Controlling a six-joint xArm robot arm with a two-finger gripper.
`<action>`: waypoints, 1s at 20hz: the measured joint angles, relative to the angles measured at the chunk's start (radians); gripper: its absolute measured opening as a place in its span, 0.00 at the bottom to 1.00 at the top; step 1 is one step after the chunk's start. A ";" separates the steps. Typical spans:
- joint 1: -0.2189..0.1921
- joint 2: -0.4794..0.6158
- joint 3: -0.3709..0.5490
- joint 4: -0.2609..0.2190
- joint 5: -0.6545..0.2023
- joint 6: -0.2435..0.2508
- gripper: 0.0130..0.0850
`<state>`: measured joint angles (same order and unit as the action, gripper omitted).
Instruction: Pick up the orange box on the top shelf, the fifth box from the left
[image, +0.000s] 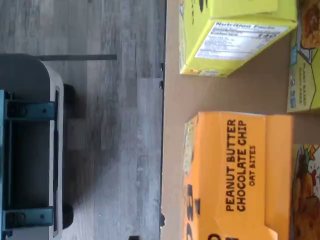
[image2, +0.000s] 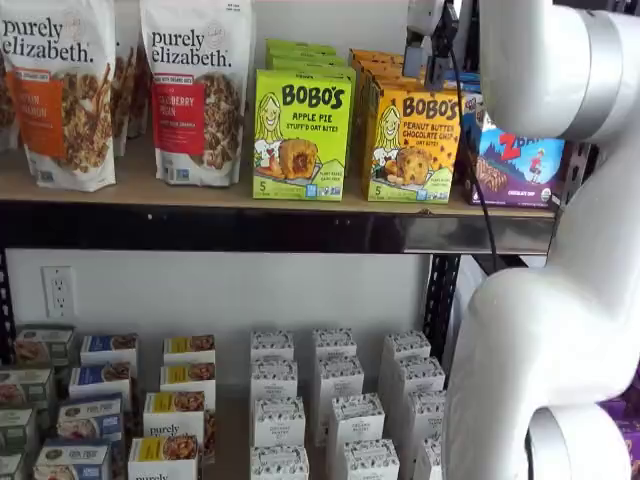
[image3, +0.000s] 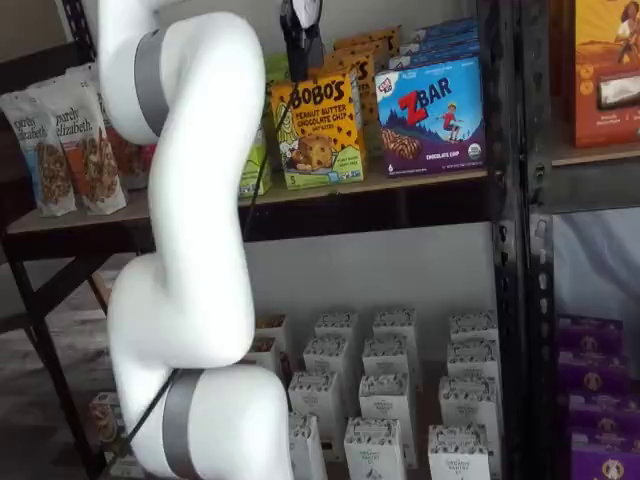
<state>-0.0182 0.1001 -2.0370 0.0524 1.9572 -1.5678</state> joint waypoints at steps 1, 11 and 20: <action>-0.001 0.003 -0.001 -0.002 0.000 -0.002 1.00; -0.012 0.021 0.010 -0.007 -0.009 -0.015 1.00; -0.024 0.012 0.061 -0.014 -0.018 -0.030 1.00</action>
<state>-0.0422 0.1117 -1.9756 0.0385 1.9393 -1.5974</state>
